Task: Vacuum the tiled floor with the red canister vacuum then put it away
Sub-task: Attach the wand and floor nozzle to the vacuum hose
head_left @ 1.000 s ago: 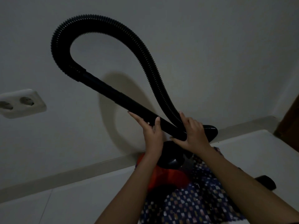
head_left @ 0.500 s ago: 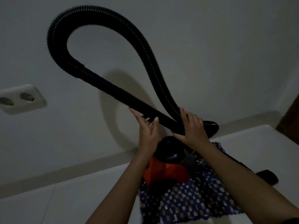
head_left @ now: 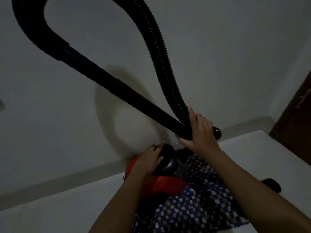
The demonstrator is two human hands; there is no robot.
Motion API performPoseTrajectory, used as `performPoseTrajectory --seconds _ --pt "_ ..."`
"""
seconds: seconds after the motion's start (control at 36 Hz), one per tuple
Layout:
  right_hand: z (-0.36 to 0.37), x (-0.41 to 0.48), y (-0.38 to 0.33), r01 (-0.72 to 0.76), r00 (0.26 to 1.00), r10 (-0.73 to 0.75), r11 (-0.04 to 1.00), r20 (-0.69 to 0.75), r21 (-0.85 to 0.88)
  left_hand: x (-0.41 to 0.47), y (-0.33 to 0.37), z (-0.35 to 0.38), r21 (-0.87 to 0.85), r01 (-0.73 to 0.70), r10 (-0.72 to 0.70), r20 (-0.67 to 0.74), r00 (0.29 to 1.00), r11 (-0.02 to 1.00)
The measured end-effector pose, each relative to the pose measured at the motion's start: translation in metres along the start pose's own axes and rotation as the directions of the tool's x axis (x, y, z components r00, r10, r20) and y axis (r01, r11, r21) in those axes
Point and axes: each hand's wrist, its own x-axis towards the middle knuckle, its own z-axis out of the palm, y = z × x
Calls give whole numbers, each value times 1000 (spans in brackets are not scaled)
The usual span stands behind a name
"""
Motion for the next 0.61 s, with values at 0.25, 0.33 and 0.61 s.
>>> performPoseTrajectory --seconds 0.25,0.33,0.61 --pt "-4 -2 13 -26 999 25 999 -31 -22 19 -9 12 34 41 -42 40 998 999" --pt "-4 -3 12 -42 999 41 999 -21 -14 23 -10 8 -20 47 -45 91 995 999" --pt "-77 13 -32 -98 982 87 993 167 61 -50 32 -48 -227 166 -114 223 968 960"
